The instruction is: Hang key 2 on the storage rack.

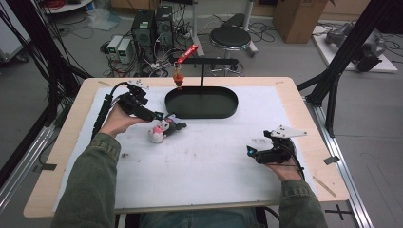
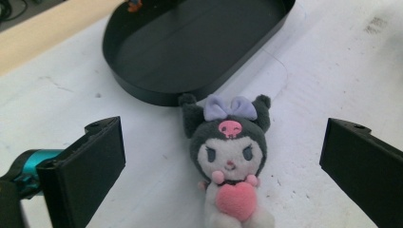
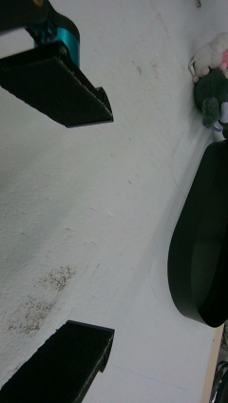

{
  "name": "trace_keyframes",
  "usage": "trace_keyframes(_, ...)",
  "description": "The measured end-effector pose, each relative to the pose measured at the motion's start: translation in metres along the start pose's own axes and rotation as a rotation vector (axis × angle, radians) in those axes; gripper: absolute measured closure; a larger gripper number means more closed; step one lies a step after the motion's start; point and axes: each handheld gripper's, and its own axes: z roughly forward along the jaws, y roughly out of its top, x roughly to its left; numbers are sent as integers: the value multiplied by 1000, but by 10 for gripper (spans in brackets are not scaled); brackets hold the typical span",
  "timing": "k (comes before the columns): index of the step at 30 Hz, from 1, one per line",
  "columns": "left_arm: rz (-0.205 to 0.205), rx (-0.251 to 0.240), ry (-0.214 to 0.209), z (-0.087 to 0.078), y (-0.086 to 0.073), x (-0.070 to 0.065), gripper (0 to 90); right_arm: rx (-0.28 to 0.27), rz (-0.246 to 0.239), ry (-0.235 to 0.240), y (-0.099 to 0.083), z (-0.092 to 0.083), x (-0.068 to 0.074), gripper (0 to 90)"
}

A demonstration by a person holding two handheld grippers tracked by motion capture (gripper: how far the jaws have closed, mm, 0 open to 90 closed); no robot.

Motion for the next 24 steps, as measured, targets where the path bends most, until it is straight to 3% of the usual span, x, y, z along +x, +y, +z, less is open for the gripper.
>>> trace_keyframes(8, -7, 71, -20, 17, -9, -2, 17, -1, 1, -8, 0, -2, -1, 7)
trace_keyframes(15, -27, 112, -11, 27, -19, -1, 17, 3, 4, -7, 0, -1, -1, 7)
trace_keyframes(24, -6, 179, 2, 40, -26, -6, 17, 2, 2, -10, 0, -1, -1, 7)
